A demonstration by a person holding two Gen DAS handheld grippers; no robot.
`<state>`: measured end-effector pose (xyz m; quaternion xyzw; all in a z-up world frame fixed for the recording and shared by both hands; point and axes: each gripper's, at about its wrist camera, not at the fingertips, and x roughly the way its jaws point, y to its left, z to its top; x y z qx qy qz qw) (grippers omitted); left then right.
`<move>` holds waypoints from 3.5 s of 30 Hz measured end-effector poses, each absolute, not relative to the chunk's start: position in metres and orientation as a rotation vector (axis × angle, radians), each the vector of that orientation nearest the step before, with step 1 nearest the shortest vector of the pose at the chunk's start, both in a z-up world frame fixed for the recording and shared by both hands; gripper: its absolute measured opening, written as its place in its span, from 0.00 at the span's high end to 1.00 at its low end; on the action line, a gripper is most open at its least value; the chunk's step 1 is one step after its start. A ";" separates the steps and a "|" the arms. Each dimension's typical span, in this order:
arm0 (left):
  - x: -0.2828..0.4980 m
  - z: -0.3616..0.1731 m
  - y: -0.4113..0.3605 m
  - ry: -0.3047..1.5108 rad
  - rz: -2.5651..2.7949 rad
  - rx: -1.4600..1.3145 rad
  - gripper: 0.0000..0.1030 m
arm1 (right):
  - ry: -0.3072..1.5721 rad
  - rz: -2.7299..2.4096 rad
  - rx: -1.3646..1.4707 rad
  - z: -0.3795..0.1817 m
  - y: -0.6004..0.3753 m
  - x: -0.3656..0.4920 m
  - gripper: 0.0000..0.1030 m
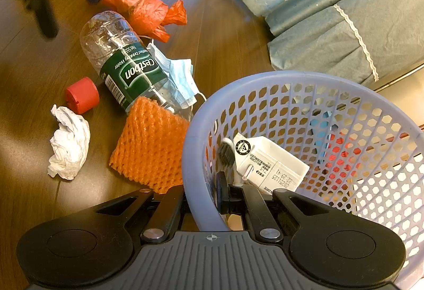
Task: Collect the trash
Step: 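Lower the left tool to the red bottle cap and grasp it, then carry the red cap with the left tool and release it into the wastebasket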
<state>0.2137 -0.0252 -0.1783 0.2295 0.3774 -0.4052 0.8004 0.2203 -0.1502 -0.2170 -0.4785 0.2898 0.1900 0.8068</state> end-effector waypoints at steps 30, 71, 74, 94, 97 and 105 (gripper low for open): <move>0.229 -0.240 -0.073 0.813 -0.955 0.721 0.73 | 0.629 0.406 -1.022 -0.219 -0.157 0.219 0.98; 0.228 -0.166 -0.045 0.733 -0.922 0.505 0.79 | 0.637 0.403 -1.013 -0.220 -0.157 0.219 0.97; 0.233 -0.157 -0.047 0.718 -0.915 0.485 0.79 | 0.638 0.406 -1.017 -0.220 -0.157 0.218 0.97; 0.287 -0.095 -0.125 0.539 -0.926 0.396 0.79 | 0.638 0.408 -1.009 -0.219 -0.157 0.219 0.97; 0.299 -0.093 -0.144 0.521 -0.952 0.369 0.75 | 0.637 0.408 -1.007 -0.220 -0.158 0.219 0.97; 0.304 -0.092 -0.133 0.517 -0.899 0.373 0.61 | 0.635 0.405 -0.996 -0.218 -0.158 0.220 0.97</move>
